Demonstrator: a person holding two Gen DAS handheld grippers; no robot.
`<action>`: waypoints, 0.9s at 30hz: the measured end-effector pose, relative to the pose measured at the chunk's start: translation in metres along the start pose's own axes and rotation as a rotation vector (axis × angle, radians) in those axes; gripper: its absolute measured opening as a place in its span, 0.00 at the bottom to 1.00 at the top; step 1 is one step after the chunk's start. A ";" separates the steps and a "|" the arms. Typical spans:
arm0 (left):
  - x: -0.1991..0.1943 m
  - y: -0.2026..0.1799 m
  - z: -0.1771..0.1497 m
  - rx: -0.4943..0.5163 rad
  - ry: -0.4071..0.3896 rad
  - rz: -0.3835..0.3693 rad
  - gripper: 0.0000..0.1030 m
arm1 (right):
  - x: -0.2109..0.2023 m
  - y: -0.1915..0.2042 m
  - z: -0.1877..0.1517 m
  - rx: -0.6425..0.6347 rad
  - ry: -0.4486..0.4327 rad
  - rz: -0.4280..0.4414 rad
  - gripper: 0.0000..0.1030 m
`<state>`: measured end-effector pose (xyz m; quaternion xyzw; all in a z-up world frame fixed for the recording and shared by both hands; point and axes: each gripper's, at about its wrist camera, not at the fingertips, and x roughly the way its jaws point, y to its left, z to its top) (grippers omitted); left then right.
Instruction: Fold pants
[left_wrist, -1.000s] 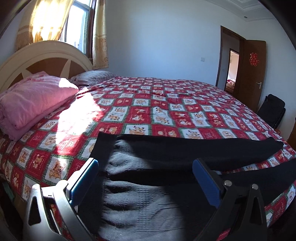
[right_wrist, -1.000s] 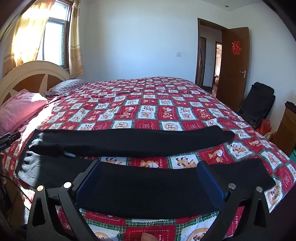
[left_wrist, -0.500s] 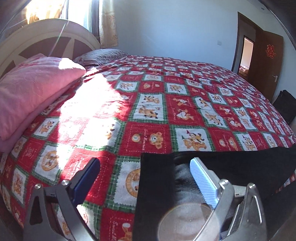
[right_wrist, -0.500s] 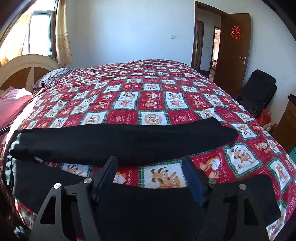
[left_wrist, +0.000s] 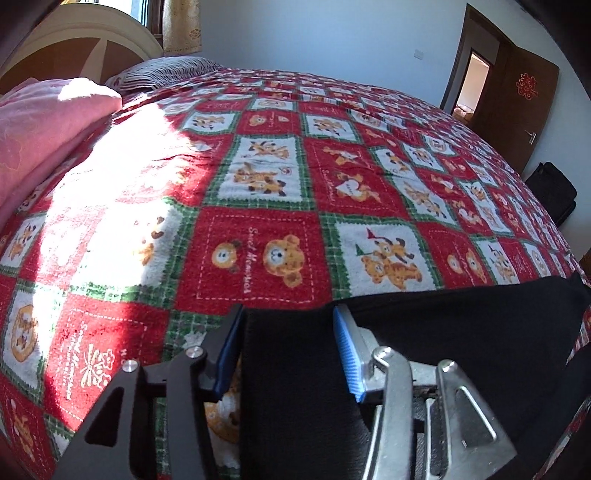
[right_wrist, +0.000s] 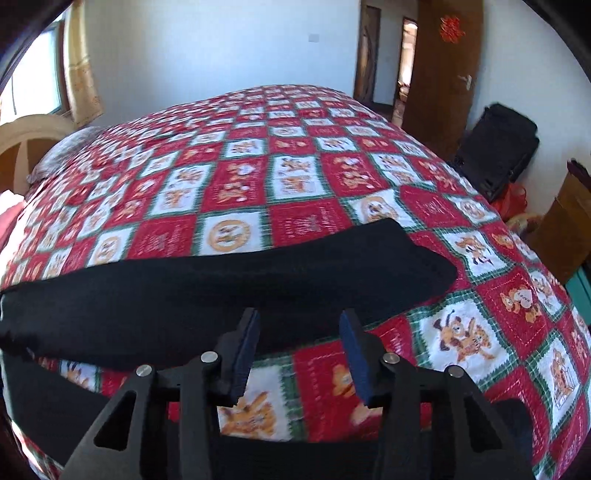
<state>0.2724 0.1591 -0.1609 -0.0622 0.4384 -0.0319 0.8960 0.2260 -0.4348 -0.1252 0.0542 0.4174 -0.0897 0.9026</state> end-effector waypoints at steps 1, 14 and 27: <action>-0.001 0.001 0.001 0.004 0.002 -0.010 0.44 | 0.005 -0.011 0.006 0.029 0.009 -0.007 0.46; 0.005 -0.006 0.005 0.028 -0.004 -0.009 0.40 | 0.072 -0.105 0.068 0.195 0.108 -0.060 0.56; 0.010 -0.008 0.009 0.065 0.044 -0.009 0.42 | 0.129 -0.086 0.089 0.066 0.200 -0.038 0.53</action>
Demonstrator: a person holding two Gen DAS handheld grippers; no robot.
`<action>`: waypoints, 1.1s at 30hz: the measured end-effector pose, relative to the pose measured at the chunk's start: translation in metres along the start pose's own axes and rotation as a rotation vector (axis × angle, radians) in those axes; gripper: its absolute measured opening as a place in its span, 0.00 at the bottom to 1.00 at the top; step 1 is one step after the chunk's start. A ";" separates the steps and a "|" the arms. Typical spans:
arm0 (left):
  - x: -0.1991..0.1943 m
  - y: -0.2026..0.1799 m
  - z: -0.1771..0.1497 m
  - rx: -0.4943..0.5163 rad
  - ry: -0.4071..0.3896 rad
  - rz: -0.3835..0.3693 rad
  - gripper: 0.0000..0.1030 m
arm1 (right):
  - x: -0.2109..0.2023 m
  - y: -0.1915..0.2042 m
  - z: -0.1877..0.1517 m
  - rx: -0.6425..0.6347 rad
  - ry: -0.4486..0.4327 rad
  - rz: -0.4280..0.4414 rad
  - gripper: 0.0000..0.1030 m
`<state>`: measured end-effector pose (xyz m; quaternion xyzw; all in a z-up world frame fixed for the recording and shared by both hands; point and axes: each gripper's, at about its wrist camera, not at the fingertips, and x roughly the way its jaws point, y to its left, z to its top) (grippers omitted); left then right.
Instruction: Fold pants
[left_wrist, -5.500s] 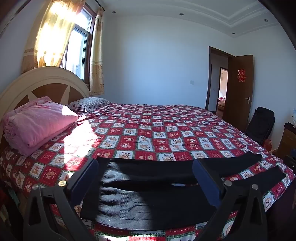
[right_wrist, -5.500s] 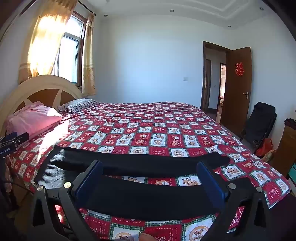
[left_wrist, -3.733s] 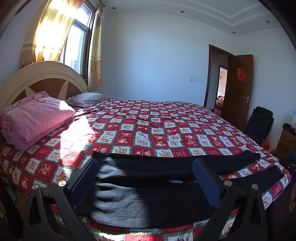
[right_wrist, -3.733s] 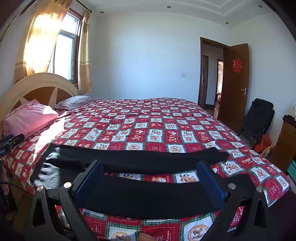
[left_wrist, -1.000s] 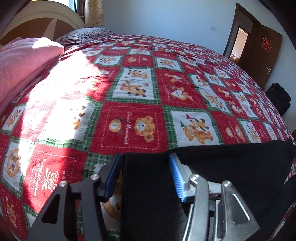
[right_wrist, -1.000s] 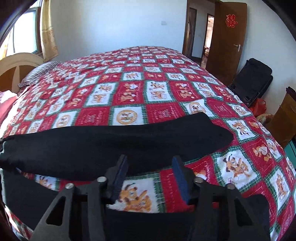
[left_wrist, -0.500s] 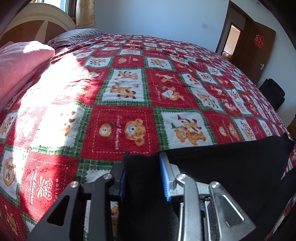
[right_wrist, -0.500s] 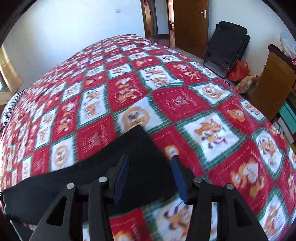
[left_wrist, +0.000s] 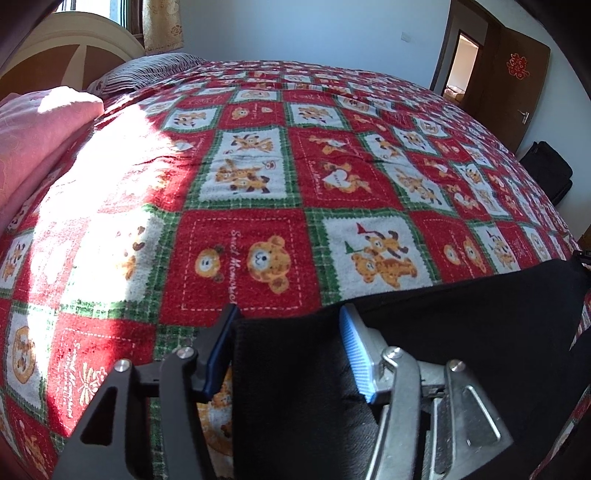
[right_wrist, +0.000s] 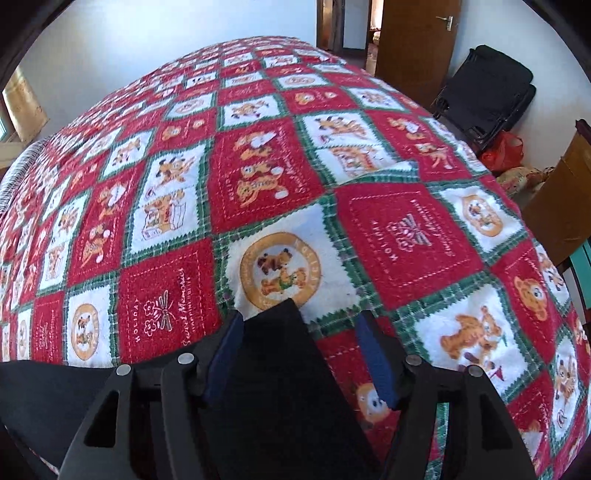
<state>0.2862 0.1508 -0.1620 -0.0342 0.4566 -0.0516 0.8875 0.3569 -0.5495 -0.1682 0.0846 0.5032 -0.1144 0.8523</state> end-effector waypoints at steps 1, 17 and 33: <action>-0.003 -0.001 -0.001 0.009 -0.003 -0.011 0.32 | -0.001 0.002 -0.001 -0.010 -0.001 0.014 0.28; -0.046 -0.002 0.001 -0.001 -0.143 -0.095 0.12 | -0.095 -0.001 -0.016 -0.028 -0.237 0.034 0.05; -0.112 0.001 -0.043 -0.015 -0.332 -0.194 0.12 | -0.184 -0.056 -0.111 0.078 -0.467 0.170 0.05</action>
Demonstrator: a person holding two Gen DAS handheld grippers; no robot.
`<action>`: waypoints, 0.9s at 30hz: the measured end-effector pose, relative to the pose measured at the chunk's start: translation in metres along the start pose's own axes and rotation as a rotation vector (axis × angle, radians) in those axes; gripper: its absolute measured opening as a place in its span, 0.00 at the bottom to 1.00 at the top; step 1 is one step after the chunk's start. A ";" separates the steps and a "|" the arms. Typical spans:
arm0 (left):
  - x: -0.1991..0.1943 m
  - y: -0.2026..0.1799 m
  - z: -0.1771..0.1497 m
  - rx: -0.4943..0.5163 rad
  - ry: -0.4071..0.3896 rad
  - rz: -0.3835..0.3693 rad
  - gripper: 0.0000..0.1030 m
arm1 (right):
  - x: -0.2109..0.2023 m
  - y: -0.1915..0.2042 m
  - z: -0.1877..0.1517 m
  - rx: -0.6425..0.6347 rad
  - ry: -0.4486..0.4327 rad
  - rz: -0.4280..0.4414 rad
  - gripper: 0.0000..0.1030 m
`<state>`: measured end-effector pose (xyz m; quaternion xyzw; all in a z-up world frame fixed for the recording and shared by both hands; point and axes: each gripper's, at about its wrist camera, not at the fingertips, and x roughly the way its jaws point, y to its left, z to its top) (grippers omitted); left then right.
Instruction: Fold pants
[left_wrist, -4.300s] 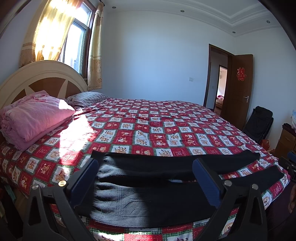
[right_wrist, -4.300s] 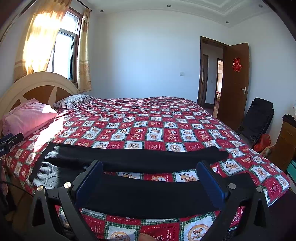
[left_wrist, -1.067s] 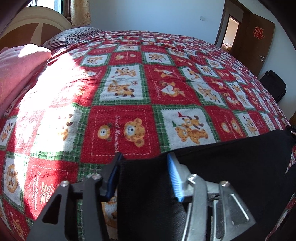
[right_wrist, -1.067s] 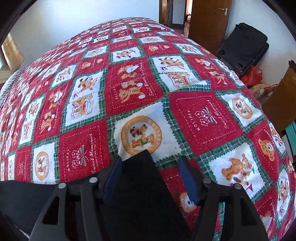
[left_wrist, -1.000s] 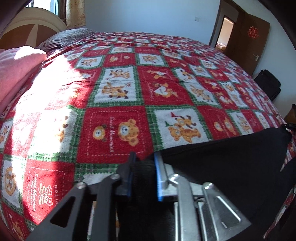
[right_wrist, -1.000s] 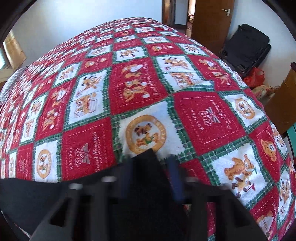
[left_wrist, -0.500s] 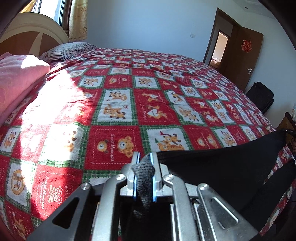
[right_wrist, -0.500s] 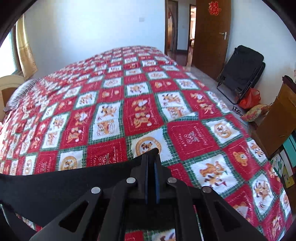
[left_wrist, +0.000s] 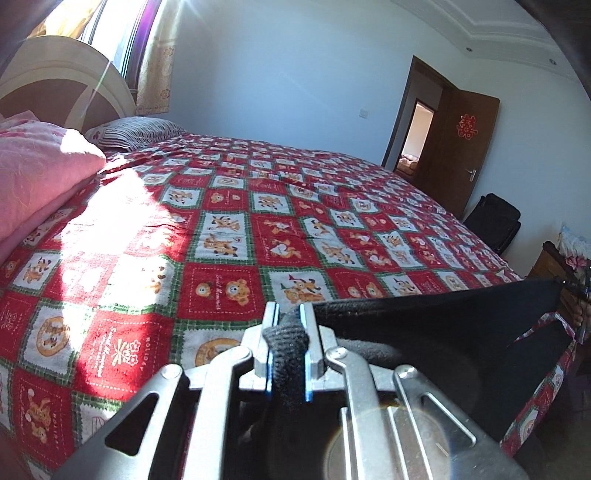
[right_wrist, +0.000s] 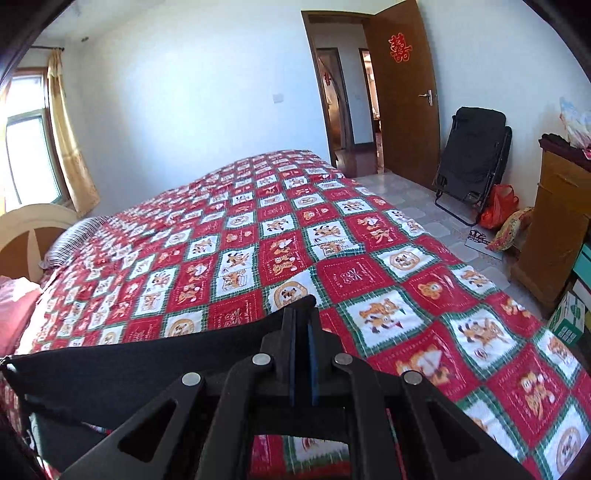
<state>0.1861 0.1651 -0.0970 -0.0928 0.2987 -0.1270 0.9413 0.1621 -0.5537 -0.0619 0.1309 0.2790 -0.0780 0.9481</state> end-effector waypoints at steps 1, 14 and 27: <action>-0.005 -0.001 -0.006 0.003 -0.010 -0.002 0.12 | -0.008 -0.005 -0.007 0.008 -0.005 0.009 0.05; -0.046 -0.006 -0.096 0.015 0.002 -0.060 0.12 | -0.048 -0.052 -0.100 0.053 0.062 0.005 0.05; -0.056 -0.003 -0.130 0.076 0.037 -0.006 0.34 | -0.075 -0.058 -0.120 0.016 0.066 -0.017 0.12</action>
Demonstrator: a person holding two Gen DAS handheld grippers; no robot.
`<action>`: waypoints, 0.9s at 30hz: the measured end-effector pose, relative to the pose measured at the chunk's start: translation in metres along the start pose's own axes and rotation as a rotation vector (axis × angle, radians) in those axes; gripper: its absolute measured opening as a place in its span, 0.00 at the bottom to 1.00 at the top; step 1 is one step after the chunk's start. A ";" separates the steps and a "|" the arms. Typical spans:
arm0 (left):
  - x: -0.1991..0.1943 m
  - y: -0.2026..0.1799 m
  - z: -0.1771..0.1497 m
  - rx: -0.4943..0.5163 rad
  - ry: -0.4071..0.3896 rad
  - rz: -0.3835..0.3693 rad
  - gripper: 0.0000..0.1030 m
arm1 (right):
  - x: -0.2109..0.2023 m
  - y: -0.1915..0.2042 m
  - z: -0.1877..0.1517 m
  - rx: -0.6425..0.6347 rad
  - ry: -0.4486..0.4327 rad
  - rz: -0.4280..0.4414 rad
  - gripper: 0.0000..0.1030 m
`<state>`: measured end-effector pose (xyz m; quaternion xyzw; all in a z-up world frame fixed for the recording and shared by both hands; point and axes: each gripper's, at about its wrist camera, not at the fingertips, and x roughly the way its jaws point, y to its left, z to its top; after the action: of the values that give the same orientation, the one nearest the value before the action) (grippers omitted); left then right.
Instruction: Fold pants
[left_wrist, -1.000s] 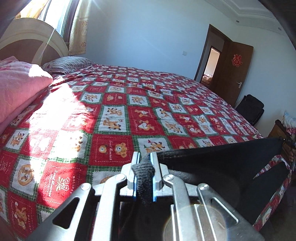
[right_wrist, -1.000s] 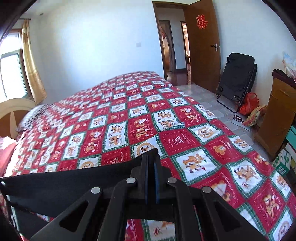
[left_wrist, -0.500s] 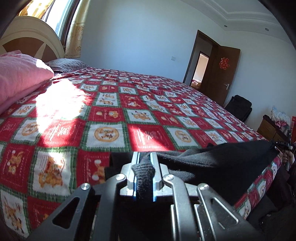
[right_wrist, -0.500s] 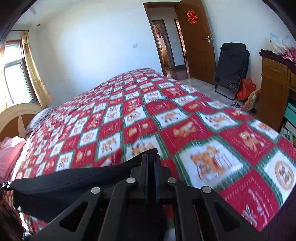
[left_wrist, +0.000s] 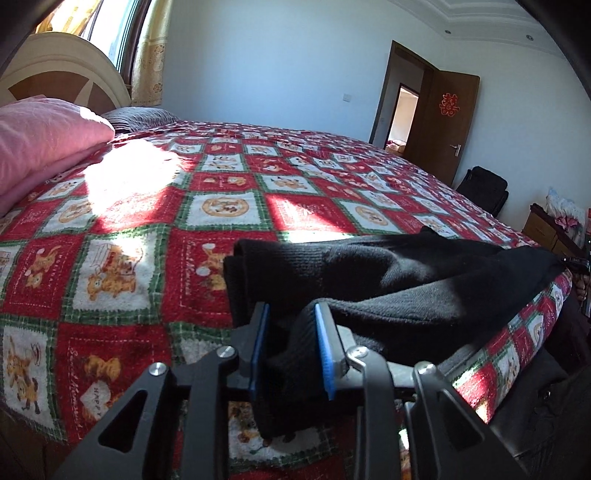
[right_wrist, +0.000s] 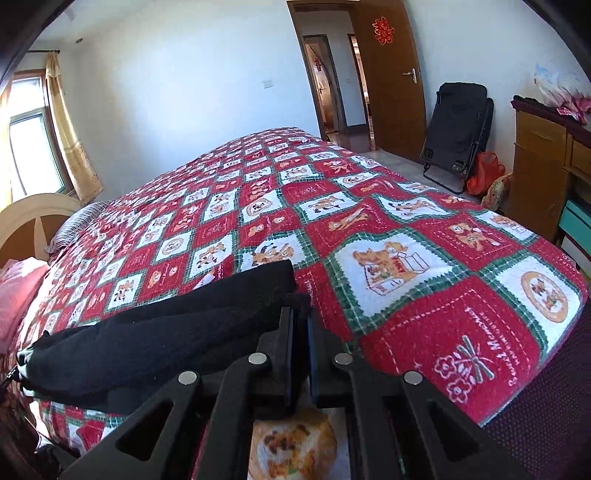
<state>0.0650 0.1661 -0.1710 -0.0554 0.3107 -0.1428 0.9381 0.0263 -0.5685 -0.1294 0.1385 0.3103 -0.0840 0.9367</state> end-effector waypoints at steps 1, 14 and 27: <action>-0.003 0.000 -0.002 0.020 0.004 0.009 0.37 | -0.003 0.000 -0.001 -0.004 -0.003 -0.010 0.20; -0.040 0.039 -0.017 -0.015 0.030 0.181 0.64 | -0.049 0.010 -0.001 0.009 -0.141 -0.166 0.45; 0.035 0.021 0.030 -0.189 0.116 0.046 0.46 | -0.021 0.167 -0.008 -0.260 -0.119 0.009 0.48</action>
<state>0.1149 0.1759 -0.1714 -0.1284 0.3776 -0.0944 0.9122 0.0457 -0.4066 -0.0886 0.0122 0.2617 -0.0472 0.9639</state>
